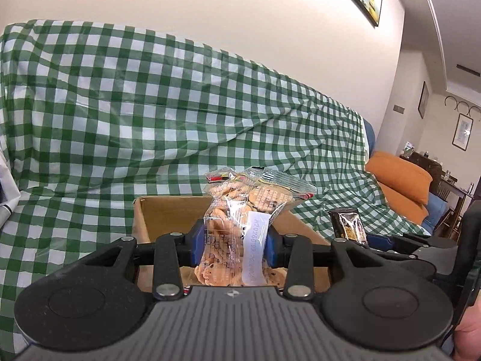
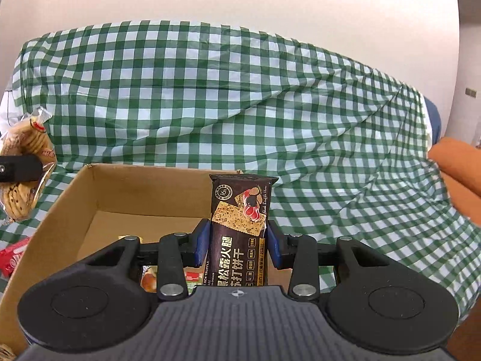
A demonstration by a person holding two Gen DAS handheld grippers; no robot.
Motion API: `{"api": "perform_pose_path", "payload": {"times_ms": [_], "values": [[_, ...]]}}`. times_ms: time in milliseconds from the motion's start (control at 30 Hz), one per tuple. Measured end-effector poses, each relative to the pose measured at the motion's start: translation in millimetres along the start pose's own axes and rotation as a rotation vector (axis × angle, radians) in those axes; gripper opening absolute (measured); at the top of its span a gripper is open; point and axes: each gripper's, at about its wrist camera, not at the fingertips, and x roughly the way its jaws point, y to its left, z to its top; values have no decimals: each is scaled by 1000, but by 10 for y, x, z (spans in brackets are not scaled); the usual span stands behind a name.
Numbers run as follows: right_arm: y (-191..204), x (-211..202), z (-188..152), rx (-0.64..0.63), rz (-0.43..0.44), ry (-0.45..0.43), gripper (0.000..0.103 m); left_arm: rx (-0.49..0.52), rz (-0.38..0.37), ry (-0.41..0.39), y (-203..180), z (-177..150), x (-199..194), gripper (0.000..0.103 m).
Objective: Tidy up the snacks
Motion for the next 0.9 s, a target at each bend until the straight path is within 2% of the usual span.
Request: {"api": "perform_pose_path", "payload": {"times_ms": [900], "values": [[153,-67,-69,-179,-87,-61,41,-7,-61,-14,-132,1,116,43]]}}
